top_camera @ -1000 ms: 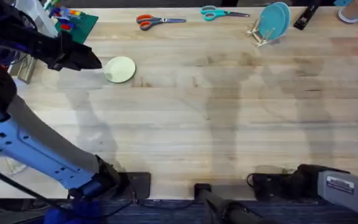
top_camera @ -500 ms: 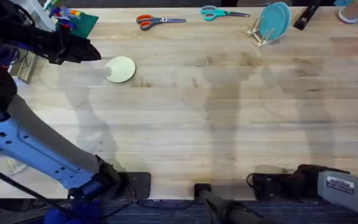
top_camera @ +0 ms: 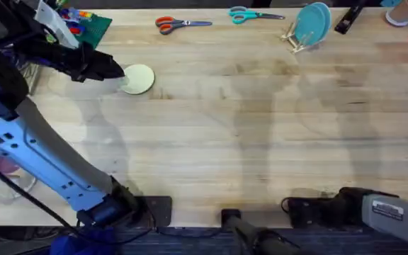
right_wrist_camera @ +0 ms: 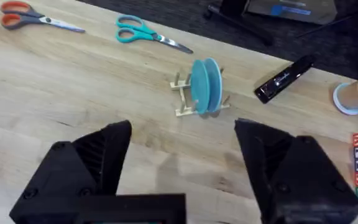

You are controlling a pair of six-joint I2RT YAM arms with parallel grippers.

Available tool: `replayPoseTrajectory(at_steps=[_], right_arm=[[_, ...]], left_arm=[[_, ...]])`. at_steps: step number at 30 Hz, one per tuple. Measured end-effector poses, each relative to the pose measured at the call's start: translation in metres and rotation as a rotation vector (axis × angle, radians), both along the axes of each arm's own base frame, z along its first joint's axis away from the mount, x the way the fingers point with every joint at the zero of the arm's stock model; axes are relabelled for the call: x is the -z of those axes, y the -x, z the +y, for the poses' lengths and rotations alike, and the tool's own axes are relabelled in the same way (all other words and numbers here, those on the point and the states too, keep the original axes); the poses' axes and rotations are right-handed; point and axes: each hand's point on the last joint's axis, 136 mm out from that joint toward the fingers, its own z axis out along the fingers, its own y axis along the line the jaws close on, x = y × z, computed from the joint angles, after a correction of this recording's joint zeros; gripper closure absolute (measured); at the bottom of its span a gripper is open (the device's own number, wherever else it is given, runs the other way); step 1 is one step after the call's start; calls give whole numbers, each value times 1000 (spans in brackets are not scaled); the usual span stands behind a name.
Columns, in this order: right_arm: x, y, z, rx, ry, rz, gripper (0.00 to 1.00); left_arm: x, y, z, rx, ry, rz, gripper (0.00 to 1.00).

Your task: Pick up the plates from the table one by one and place each into a slot on the dish rack.

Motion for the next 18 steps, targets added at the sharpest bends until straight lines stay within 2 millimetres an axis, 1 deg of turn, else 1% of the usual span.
replayPoseTrajectory(at_steps=[6, 10, 13, 18], right_arm=[[0, 0, 0, 0, 0, 0, 7], [0, 0, 0, 0, 0, 0, 7], [0, 0, 0, 0, 0, 0, 7], [0, 0, 0, 0, 0, 0, 7]], left_arm=[[9, 1, 4, 7, -40, 20, 962], [23, 0, 7, 10, -53, 39, 961], [30, 0, 5, 4, -19, 51, 961], [34, -6, -3, -10, 64, 49, 961]])
